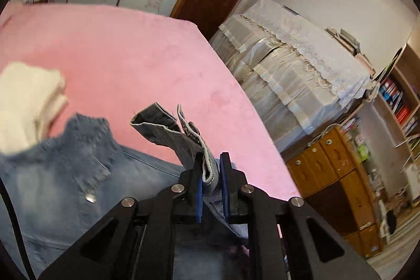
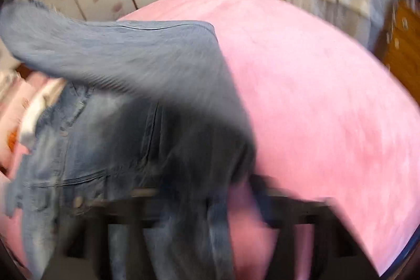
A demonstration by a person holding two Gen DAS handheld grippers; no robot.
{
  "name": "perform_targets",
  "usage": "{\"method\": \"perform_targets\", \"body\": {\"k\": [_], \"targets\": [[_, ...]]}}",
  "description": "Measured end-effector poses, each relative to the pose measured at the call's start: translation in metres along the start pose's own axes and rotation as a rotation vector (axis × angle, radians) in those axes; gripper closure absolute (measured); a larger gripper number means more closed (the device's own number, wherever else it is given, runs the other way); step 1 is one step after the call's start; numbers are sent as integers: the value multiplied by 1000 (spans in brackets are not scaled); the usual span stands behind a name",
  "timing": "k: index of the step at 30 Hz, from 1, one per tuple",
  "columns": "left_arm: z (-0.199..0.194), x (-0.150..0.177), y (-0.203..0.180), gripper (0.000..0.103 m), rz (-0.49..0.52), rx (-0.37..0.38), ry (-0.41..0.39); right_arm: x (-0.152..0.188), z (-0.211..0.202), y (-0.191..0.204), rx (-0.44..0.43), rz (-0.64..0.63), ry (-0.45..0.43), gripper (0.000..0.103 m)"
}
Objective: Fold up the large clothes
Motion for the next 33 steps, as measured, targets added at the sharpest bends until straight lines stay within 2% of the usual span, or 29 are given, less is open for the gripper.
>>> {"method": "perform_targets", "body": {"k": [4,6,7,9,11,12,14,16,19,23,26,29,33], "targets": [[-18,5,33,94,29,-121,-10,-3,-3,22,86,-87,-8,95],[-17,14,66,94,14,-185,19,5,-3,36,159,-159,0,90],[-13,21,89,94,-6,-215,40,8,-2,43,184,-184,4,85],[-3,38,130,93,-48,-270,79,22,-5,55,214,-239,11,55],[12,61,177,92,-116,-312,135,32,-8,61,229,-279,14,41],[21,73,200,91,-160,-325,166,39,-9,65,239,-306,17,40],[43,99,242,86,-258,-331,248,50,-9,68,230,-352,42,40],[55,121,272,82,-340,-320,297,54,-13,66,168,-371,85,40],[46,134,290,73,-397,-204,238,53,-27,71,79,-354,93,40],[33,122,295,59,-393,-127,179,12,-46,60,-27,-270,52,40],[29,105,293,48,-386,-105,147,-23,-40,53,-36,-202,21,40],[36,86,296,47,-386,-120,149,-66,-18,41,-36,-114,24,40],[62,66,300,47,-411,-149,197,-115,23,22,-70,2,83,40]]}}
Point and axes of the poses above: each gripper's, at about its wrist camera, not at the fingertips, and z roughly the way its jaws point, y to its left, x to its underside, the point moved 1 cm from there along z, roughly the way its jaws point, and after that the axes turned 15 degrees about y, right-handed, at the moved point
